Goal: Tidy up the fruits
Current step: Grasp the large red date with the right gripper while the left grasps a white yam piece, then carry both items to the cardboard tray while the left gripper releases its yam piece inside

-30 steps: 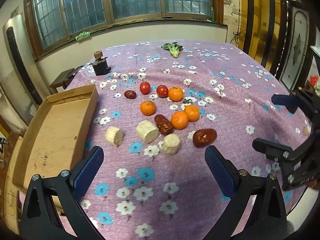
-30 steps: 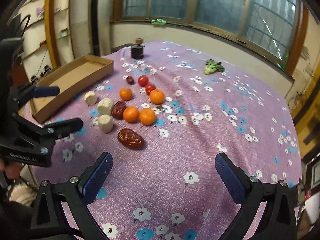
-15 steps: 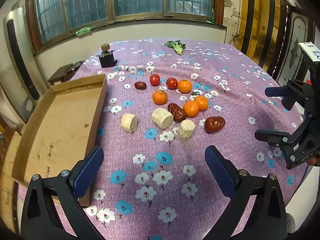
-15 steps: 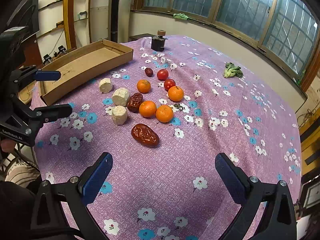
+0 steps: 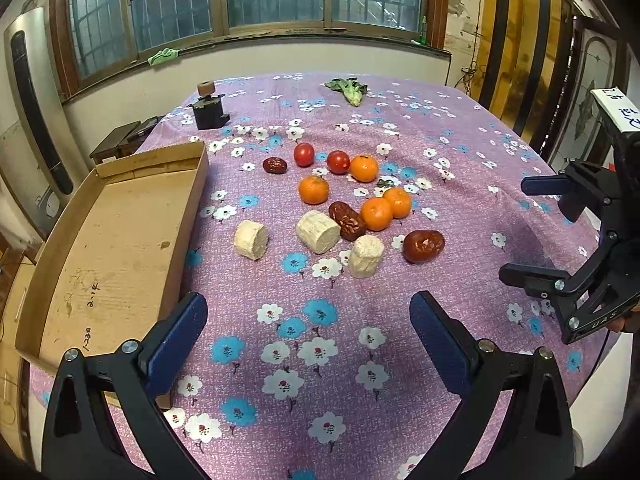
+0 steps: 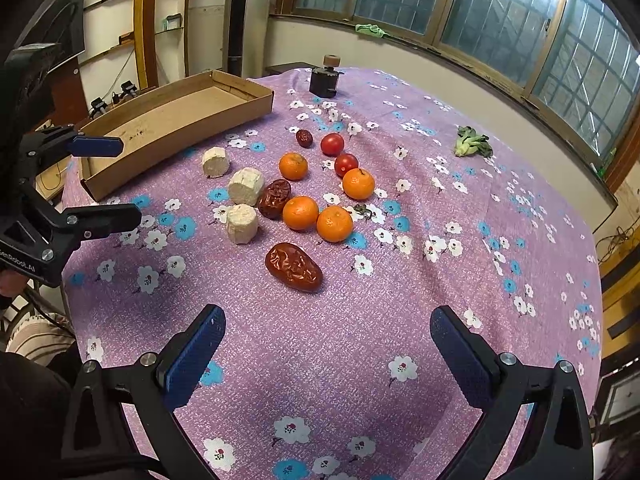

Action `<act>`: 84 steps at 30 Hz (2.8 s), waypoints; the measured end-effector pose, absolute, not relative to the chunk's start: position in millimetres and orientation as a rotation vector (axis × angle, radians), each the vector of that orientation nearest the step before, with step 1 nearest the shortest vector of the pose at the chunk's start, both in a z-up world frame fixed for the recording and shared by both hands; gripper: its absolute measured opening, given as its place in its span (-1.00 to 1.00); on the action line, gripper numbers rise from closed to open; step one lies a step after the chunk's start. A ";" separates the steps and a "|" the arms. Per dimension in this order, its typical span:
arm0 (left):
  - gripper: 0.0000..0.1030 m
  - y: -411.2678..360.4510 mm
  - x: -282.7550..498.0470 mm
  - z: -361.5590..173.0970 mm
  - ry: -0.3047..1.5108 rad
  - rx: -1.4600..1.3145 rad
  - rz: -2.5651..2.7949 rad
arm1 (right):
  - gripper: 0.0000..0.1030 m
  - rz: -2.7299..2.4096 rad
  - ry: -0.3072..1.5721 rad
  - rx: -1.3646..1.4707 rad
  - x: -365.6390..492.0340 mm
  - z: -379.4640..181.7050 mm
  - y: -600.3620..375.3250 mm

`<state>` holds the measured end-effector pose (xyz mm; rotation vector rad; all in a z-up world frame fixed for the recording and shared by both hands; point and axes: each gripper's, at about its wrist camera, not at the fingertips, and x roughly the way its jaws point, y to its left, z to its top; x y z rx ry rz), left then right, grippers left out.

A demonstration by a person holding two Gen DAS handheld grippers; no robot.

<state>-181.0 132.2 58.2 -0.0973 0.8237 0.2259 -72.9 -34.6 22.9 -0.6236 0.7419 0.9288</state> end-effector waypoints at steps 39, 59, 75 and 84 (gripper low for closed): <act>-0.04 121.7 -89.0 -0.1 0.973 -0.164 0.095 | 0.07 1.108 0.886 -0.598 -34.4 -40.7 18.1; -0.49 151.6 -153.9 24.8 0.916 -0.169 0.222 | -0.15 1.084 0.863 -0.413 -52.0 -8.8 -12.9; -0.49 190.0 -197.0 44.3 0.839 -0.189 0.337 | -0.15 1.194 0.870 -0.336 -91.5 3.6 21.6; -0.49 217.6 -217.2 46.0 0.824 -0.223 0.389 | -0.15 1.253 0.872 -0.340 -108.2 4.8 51.2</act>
